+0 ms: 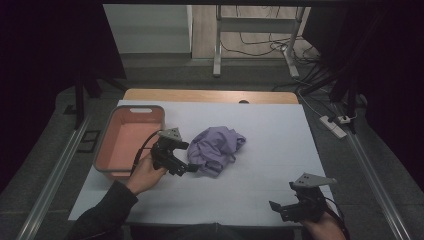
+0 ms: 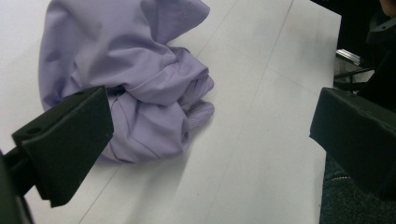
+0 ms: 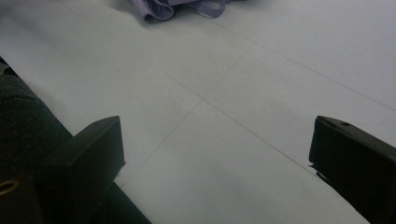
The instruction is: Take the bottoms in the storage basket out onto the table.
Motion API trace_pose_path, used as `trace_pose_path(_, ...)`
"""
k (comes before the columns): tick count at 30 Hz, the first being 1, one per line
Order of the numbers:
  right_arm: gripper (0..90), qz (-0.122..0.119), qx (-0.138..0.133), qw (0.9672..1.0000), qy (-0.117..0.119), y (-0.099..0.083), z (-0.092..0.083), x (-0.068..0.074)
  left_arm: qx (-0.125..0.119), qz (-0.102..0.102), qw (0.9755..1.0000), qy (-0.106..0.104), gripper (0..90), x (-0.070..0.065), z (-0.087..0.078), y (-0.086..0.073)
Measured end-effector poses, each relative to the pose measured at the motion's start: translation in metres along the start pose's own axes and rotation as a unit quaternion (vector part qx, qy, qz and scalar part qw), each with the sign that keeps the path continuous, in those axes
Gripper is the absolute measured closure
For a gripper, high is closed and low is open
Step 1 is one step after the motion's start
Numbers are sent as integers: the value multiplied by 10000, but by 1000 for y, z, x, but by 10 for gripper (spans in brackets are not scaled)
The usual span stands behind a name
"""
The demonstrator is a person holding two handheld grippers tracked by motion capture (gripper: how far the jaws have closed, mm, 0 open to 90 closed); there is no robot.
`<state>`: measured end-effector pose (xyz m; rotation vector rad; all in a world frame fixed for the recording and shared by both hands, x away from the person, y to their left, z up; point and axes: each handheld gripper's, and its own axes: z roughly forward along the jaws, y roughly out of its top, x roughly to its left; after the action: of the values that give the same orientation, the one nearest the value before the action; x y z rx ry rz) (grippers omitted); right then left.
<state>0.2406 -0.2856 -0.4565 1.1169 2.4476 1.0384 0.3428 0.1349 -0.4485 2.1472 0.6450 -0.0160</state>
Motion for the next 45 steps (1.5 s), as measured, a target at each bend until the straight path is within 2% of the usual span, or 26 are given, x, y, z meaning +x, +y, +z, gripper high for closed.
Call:
trace_pose_path(15,35,-9,42,10000,-14,0,0,1,-127,-291,9995,-3,0,2,-16,-9)
trace_pose_path(28,35,-39,48,10000,-6,0,1,1,-108,-280,9995,133,0,-2,-24,-17)
trace_pose_path(45,36,-83,88,9999,-3,1,1,2,-124,-394,9989,224,1,-6,-39,-30)
